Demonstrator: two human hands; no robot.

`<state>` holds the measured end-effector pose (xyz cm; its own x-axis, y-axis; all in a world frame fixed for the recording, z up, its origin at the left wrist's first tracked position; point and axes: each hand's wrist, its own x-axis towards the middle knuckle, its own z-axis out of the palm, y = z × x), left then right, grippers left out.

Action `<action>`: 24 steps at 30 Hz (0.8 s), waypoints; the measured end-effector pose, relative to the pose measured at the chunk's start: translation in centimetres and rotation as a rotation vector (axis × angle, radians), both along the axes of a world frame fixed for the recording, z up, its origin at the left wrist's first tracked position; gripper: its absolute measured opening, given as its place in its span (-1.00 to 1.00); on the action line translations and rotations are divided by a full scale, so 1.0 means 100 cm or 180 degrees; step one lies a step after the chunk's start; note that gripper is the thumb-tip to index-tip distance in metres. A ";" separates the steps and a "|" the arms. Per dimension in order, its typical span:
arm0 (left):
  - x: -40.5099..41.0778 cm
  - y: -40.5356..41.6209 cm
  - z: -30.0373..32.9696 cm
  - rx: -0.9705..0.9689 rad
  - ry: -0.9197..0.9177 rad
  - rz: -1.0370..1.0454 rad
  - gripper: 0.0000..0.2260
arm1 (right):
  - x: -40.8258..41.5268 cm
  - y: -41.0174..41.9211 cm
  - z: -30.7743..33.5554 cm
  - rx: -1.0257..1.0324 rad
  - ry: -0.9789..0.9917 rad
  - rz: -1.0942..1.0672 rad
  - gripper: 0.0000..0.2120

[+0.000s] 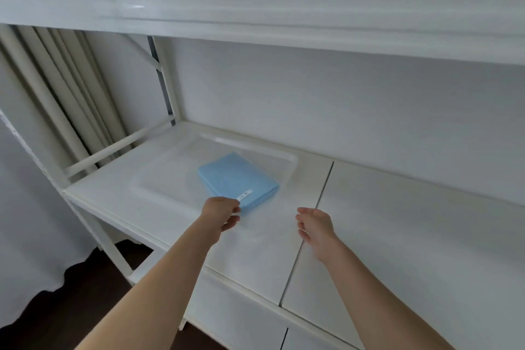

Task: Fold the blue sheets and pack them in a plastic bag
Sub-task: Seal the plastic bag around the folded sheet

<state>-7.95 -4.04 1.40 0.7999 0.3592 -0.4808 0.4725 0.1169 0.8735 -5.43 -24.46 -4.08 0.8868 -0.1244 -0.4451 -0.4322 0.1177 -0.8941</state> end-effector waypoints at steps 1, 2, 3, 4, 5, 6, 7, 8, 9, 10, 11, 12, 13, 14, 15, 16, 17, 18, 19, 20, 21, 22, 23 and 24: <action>0.008 0.002 -0.003 0.0094 0.0027 0.0091 -0.94 | 0.008 -0.001 -0.002 -0.0106 -0.0019 -0.0048 -0.81; 0.015 0.003 -0.007 0.0243 0.0072 0.0159 -0.90 | 0.015 -0.003 -0.004 -0.0235 -0.0035 -0.0088 -0.79; 0.021 0.005 -0.011 0.0400 0.0118 0.0217 -0.88 | 0.021 -0.005 -0.006 -0.0356 -0.0036 -0.0121 -0.79; 0.027 0.007 -0.015 0.0559 0.0192 0.0252 -0.90 | 0.026 -0.007 -0.008 -0.0437 -0.0019 -0.0148 -0.77; 0.030 0.008 -0.017 0.0679 0.0258 0.0284 -0.94 | 0.031 -0.009 -0.011 -0.0483 -0.0001 -0.0159 -0.76; 0.035 0.010 -0.020 0.0755 0.0311 0.0314 -0.87 | 0.035 -0.010 -0.014 -0.0512 0.0024 -0.0162 -0.74; 0.041 0.015 -0.026 0.0834 0.0391 0.0339 -0.75 | 0.039 -0.010 -0.015 -0.0569 0.0045 -0.0159 -0.72; 0.046 0.019 -0.029 0.0947 0.0516 0.0368 -0.66 | 0.043 -0.011 -0.016 -0.0624 0.0067 -0.0157 -0.70; 0.050 0.022 -0.031 0.1051 0.0612 0.0396 -0.60 | 0.047 -0.011 -0.017 -0.0669 0.0097 -0.0142 -0.68; 0.054 0.026 -0.033 0.1128 0.0688 0.0432 -0.56 | 0.051 -0.011 -0.018 -0.0689 0.0128 -0.0123 -0.66; 0.061 0.029 -0.034 0.1194 0.0755 0.0438 -0.54 | 0.056 -0.010 -0.017 -0.0684 0.0164 -0.0128 -0.65; 0.064 0.030 -0.034 0.1226 0.0784 0.0459 -0.52 | 0.058 -0.010 -0.018 -0.0673 0.0193 -0.0109 -0.64; 0.067 0.031 -0.033 0.1244 0.0810 0.0456 -0.51 | 0.061 -0.010 -0.018 -0.0662 0.0211 -0.0104 -0.63; 0.070 0.031 -0.032 0.1269 0.0846 0.0453 -0.49 | 0.064 -0.010 -0.021 -0.0641 0.0225 -0.0111 -0.61; 0.072 0.031 -0.030 0.1307 0.0904 0.0436 -0.48 | 0.065 -0.010 -0.021 -0.0645 0.0238 -0.0122 -0.60; 0.075 0.032 -0.029 0.1355 0.0972 0.0416 -0.49 | 0.066 -0.010 -0.023 -0.0646 0.0246 -0.0118 -0.60; 0.076 0.033 -0.028 0.1374 0.1047 0.0425 -0.49 | 0.066 -0.008 -0.023 -0.0651 0.0266 -0.0094 -0.60; 0.078 0.037 -0.029 0.1394 0.1084 0.0455 -0.49 | 0.067 -0.007 -0.027 -0.0643 0.0283 -0.0088 -0.59; 0.080 0.041 -0.029 0.1386 0.1096 0.0463 -0.48 | 0.067 -0.006 -0.028 -0.0657 0.0312 -0.0076 -0.58; 0.083 0.046 -0.029 0.1358 0.1064 0.0469 -0.46 | 0.068 -0.005 -0.030 -0.0672 0.0312 -0.0077 -0.58; 0.087 0.052 -0.031 0.1276 0.1011 0.0496 -0.44 | 0.068 -0.005 -0.030 -0.0717 0.0316 -0.0068 -0.58; 0.091 0.059 -0.032 0.1169 0.0957 0.0511 -0.41 | 0.069 -0.004 -0.032 -0.0765 0.0319 -0.0073 -0.58; 0.093 0.065 -0.033 0.1046 0.0934 0.0513 -0.39 | 0.068 -0.001 -0.029 -0.0819 0.0328 -0.0063 -0.58; 0.097 0.072 -0.034 0.0933 0.0921 0.0511 -0.36 | 0.069 0.000 -0.030 -0.0859 0.0341 -0.0063 -0.58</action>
<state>1.71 3.12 -1.98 0.5702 0.6224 -0.5362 0.6987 -0.0242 0.7150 1.46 -24.43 -7.12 0.8328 -0.2678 -0.4845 -0.5258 -0.1089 -0.8436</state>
